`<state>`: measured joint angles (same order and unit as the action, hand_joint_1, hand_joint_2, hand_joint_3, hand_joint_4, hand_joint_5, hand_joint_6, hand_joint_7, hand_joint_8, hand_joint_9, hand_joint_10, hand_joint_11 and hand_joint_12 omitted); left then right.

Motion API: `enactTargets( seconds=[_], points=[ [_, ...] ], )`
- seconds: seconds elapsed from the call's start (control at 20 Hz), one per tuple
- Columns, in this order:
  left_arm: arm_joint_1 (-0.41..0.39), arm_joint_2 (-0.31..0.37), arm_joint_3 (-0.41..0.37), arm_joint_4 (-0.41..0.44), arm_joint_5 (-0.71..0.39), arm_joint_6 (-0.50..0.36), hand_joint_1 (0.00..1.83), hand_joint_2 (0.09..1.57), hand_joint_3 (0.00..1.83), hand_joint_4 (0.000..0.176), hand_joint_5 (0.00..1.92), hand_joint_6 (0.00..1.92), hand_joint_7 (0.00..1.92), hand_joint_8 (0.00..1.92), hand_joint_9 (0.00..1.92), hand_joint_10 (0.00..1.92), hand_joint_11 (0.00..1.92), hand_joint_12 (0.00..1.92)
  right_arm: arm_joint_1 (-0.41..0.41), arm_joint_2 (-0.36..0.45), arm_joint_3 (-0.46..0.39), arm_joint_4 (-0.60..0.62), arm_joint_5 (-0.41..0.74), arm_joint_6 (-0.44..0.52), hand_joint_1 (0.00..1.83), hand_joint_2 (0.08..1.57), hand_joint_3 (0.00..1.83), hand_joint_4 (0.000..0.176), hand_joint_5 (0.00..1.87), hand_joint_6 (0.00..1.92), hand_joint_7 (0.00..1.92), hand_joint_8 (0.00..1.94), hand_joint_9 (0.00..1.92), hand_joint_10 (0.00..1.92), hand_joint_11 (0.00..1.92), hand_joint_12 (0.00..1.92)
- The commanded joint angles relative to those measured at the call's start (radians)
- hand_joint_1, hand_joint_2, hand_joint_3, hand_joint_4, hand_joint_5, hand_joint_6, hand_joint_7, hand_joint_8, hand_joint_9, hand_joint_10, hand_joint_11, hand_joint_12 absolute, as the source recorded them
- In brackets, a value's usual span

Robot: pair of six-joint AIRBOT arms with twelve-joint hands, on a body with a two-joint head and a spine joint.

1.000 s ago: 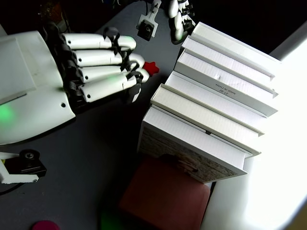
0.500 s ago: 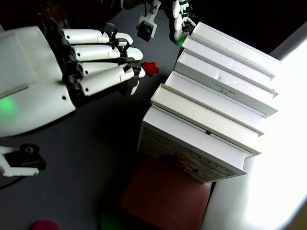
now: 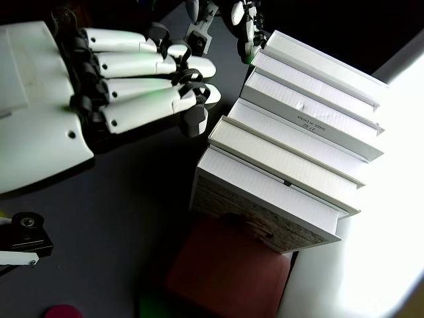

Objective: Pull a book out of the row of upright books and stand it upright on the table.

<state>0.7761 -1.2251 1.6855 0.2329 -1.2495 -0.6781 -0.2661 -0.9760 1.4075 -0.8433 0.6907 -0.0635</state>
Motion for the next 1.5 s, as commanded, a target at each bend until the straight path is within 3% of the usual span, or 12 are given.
enactTargets(
  seconds=[0.0, 0.15, 0.4, 0.5, 0.6, 0.65, 0.75, 0.8, 0.85, 0.95, 1.2, 1.45],
  points=[
    [-0.007, 0.005, -0.001, -0.064, -0.106, -0.009, 1.06, 1.02, 0.53, 0.055, 0.47, 0.06, 0.41, 0.01, 0.33, 0.21, 0.0, 1.01, 0.013, 0.001, 0.008, 0.052, 0.04, 0.002, 1.08, 1.03, 0.01, 0.108, 0.34, 0.0, 0.2, 0.0, 0.29, 0.02, 0.0, 1.53],
    [-0.007, 0.004, -0.001, -0.065, -0.106, -0.009, 1.07, 1.01, 0.56, 0.033, 0.45, 0.06, 0.36, 0.0, 0.11, 0.7, 0.0, 1.05, 0.015, 0.001, 0.011, 0.049, 0.035, 0.002, 1.0, 1.04, 0.01, 0.105, 0.29, 0.0, 0.12, 0.0, 0.25, 0.01, 0.0, 1.38],
    [0.001, 0.005, -0.008, -0.072, -0.113, -0.009, 1.06, 0.97, 0.6, 0.0, 0.42, 0.03, 0.38, 0.0, 0.12, 0.68, 0.0, 0.81, 0.04, 0.001, 0.055, 0.028, -0.038, 0.002, 0.96, 1.03, 0.0, 0.133, 0.29, 0.0, 0.01, 0.0, 0.13, 0.0, 0.0, 1.15],
    [0.003, 0.005, -0.011, -0.075, -0.116, -0.009, 1.06, 0.98, 0.57, 0.005, 0.41, 0.02, 0.42, 0.02, 0.11, 0.68, 0.0, 0.68, 0.048, -0.005, 0.07, 0.022, -0.063, 0.001, 0.89, 1.02, 0.0, 0.172, 0.29, 0.0, 0.0, 0.0, 0.03, 0.01, 0.0, 0.84],
    [0.004, 0.005, -0.013, -0.077, -0.118, -0.009, 1.07, 0.98, 0.53, 0.011, 0.42, 0.01, 0.46, 0.03, 0.12, 0.7, 0.0, 0.7, 0.053, -0.014, 0.083, 0.01, -0.087, 0.001, 0.88, 1.02, 0.0, 0.176, 0.32, 0.0, 0.0, 0.0, 0.0, 0.0, 0.0, 0.08],
    [0.004, 0.005, -0.013, -0.077, -0.119, -0.009, 1.07, 0.98, 0.51, 0.013, 0.42, 0.01, 0.46, 0.03, 0.12, 0.68, 0.0, 0.72, 0.055, -0.017, 0.086, 0.006, -0.094, 0.001, 0.86, 1.03, 0.0, 0.17, 0.32, 0.0, 0.0, 0.0, 0.0, 0.0, 0.0, 0.01],
    [0.003, 0.006, -0.015, -0.077, -0.121, -0.009, 1.11, 1.0, 0.49, 0.035, 0.49, 0.03, 0.47, 0.02, 0.14, 0.65, 0.0, 0.75, 0.063, -0.025, 0.095, -0.02, -0.122, 0.001, 0.82, 1.02, 0.0, 0.173, 0.32, 0.0, 0.0, 0.0, 0.0, 0.0, 0.0, 0.0],
    [0.003, 0.006, -0.015, -0.077, -0.121, -0.009, 1.08, 1.0, 0.49, 0.029, 0.48, 0.01, 0.45, 0.01, 0.16, 0.62, 0.0, 0.88, 0.068, -0.03, 0.098, -0.032, -0.133, 0.001, 0.78, 1.04, 0.01, 0.143, 0.31, 0.0, 0.0, 0.0, 0.0, 0.0, 0.0, 0.0],
    [0.003, 0.006, -0.015, -0.077, -0.121, -0.009, 1.08, 1.0, 0.49, 0.029, 0.48, 0.01, 0.45, 0.01, 0.16, 0.62, 0.0, 0.88, 0.071, -0.034, 0.099, -0.04, -0.138, 0.001, 0.78, 1.04, 0.01, 0.143, 0.31, 0.0, 0.0, 0.0, 0.0, 0.0, 0.0, 0.0],
    [0.002, 0.005, -0.016, -0.077, -0.122, -0.009, 1.09, 0.99, 0.48, 0.021, 0.48, 0.01, 0.43, 0.0, 0.17, 0.58, 0.0, 0.89, 0.08, -0.043, 0.098, -0.062, -0.141, 0.002, 0.71, 1.02, 0.0, 0.175, 0.34, 0.01, 0.0, 0.0, 0.0, 0.0, 0.01, 0.0],
    [0.001, 0.004, -0.017, -0.077, -0.122, -0.009, 1.06, 1.0, 0.54, 0.035, 0.47, 0.0, 0.38, 0.0, 0.2, 0.53, 0.0, 0.93, 0.088, -0.066, 0.079, -0.127, -0.147, 0.003, 0.77, 1.02, 0.0, 0.155, 0.4, 0.03, 0.0, 0.0, 0.0, 0.0, 0.0, 0.0],
    [-0.003, 0.002, -0.018, -0.077, -0.124, -0.009, 1.09, 0.98, 0.56, 0.048, 0.52, 0.02, 0.42, 0.02, 0.25, 0.48, 0.0, 1.1, 0.086, -0.1, 0.079, -0.168, -0.144, 0.017, 0.79, 1.02, 0.0, 0.176, 0.41, 0.02, 0.0, 0.0, 0.0, 0.0, 0.0, 0.0]
  ],
)
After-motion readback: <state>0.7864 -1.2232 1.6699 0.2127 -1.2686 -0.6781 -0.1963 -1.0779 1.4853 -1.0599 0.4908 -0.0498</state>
